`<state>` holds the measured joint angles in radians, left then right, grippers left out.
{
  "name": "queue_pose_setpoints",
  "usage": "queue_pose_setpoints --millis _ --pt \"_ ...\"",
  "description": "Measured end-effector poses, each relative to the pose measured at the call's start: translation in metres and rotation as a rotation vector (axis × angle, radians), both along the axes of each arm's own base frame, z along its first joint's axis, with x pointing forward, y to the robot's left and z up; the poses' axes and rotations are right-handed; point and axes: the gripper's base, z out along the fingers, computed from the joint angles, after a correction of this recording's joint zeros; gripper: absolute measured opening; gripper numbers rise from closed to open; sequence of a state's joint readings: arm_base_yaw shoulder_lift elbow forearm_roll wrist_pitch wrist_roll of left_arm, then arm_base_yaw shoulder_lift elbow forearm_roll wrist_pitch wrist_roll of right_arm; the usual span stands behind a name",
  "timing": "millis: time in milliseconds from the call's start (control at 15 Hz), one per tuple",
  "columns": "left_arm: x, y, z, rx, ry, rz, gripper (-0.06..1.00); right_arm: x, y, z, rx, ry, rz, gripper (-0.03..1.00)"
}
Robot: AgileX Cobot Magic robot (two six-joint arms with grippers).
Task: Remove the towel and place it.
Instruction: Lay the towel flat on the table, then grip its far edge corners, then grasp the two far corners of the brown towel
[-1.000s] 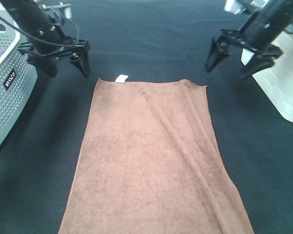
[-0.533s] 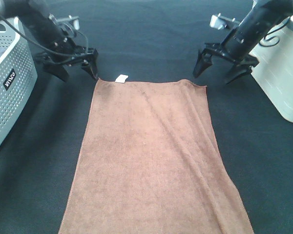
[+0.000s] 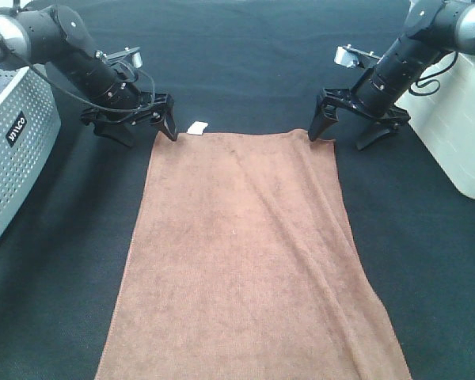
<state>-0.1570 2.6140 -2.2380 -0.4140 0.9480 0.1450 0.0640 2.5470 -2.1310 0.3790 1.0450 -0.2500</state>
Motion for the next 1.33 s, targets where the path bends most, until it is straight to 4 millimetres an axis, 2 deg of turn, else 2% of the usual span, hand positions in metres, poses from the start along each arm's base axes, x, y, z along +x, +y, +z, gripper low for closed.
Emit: queue_pose_setpoints --millis 333,400,600,733,800,1067,1200,1333 --pt "0.000 -0.002 0.000 -0.013 0.004 0.000 0.84 0.000 0.000 -0.002 0.004 0.006 -0.001 0.92" --pt "-0.002 -0.009 0.000 -0.015 0.005 -0.013 0.84 0.000 0.002 -0.004 0.008 0.006 0.002 0.91" --pt "-0.006 -0.033 0.000 -0.050 0.004 -0.038 0.81 0.000 0.026 -0.005 0.001 -0.024 0.041 0.91" --pt "-0.008 -0.040 -0.001 -0.068 0.003 -0.040 0.81 -0.001 0.039 -0.006 -0.007 -0.043 0.063 0.88" --pt "-0.008 -0.042 -0.001 -0.074 0.001 -0.040 0.81 0.000 0.040 -0.006 -0.007 -0.048 0.062 0.86" --pt "-0.008 -0.043 -0.001 -0.082 0.001 -0.036 0.80 0.000 0.039 -0.008 -0.019 -0.051 0.066 0.78" --pt "-0.007 -0.044 -0.002 -0.085 -0.003 -0.033 0.76 0.001 0.037 -0.009 -0.039 -0.057 0.071 0.71" --pt "-0.007 -0.044 -0.003 -0.086 -0.001 -0.033 0.67 0.001 0.036 -0.011 -0.056 -0.066 0.074 0.55"
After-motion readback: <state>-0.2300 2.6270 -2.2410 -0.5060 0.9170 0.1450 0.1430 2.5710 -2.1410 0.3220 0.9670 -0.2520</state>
